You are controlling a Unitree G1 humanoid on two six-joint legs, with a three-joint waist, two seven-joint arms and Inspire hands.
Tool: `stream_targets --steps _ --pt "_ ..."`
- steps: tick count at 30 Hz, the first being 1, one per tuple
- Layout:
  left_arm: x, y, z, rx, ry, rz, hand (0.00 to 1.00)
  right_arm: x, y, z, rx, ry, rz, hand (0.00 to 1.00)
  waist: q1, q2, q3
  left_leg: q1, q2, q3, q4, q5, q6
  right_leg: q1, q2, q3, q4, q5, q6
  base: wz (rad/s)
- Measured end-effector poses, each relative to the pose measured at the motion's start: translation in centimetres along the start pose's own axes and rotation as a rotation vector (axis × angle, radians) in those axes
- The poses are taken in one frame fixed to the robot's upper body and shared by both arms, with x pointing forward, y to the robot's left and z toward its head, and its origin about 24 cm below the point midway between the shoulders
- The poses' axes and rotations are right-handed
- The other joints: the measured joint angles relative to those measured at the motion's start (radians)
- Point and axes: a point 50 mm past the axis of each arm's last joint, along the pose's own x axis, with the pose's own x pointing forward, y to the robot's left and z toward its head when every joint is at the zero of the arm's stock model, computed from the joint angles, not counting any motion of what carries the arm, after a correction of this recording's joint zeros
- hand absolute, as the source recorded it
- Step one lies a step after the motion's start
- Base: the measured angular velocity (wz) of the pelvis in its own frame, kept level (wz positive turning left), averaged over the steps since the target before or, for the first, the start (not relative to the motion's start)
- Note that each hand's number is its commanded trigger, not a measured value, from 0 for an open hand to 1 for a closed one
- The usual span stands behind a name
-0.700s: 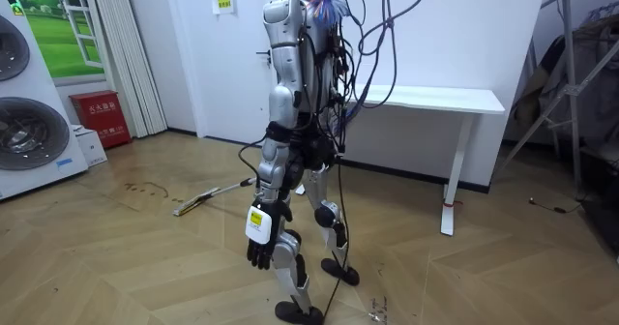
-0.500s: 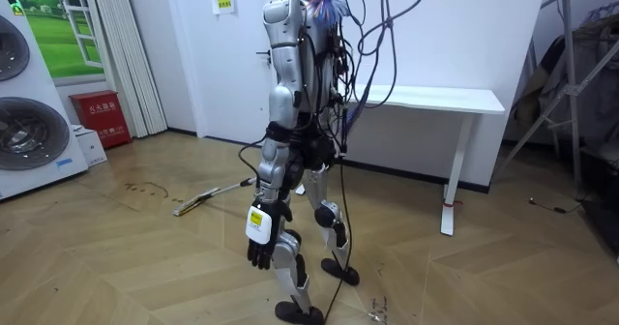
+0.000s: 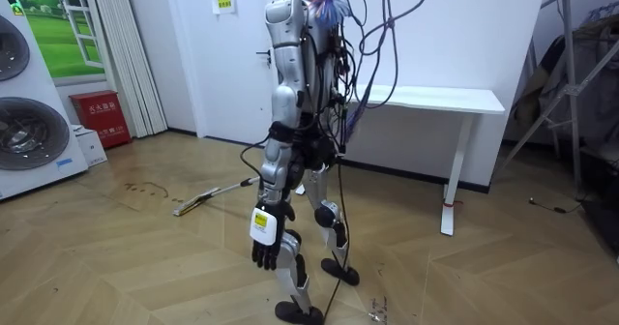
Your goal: Mop floor
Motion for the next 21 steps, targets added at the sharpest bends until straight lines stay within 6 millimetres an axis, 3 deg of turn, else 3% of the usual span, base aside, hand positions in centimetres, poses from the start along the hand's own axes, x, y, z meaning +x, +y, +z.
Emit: stream_targets --steps 10,14,17,21 --pt "0.1 0.7 2.4 0.004 -0.064 0.061 0.00 0.0 0.0 1.7 0.046 -0.048 -0.004 1.00 0.004 0.006 -0.0062 -0.124 0.005 -0.002 0.038 0.003 0.004 -0.123 0.000 -0.001 0.035 0.004 -0.001 0.01" --pt "0.1 1.0 4.3 0.025 -0.105 0.081 0.00 0.0 -0.1 2.0 0.073 -0.056 -0.003 1.00 0.000 0.005 0.0004 -0.201 0.009 -0.001 0.069 0.005 0.010 -0.183 0.001 -0.022 0.053 0.005 -0.002 0.16" --pt "0.2 0.8 4.4 0.047 -0.094 0.075 0.00 0.0 -0.3 2.5 0.077 -0.066 -0.015 1.00 0.002 0.004 0.0004 -0.257 0.018 -0.003 0.094 0.004 0.013 -0.247 0.004 -0.021 0.097 0.004 -0.002 0.03" --pt "0.3 0.3 3.9 0.046 -0.069 0.058 0.00 -0.1 -0.6 3.4 0.105 -0.077 -0.057 1.00 0.006 0.024 0.0048 -0.339 0.020 -0.021 0.134 0.005 0.016 -0.348 0.004 0.005 0.182 -0.011 -0.010 0.04"
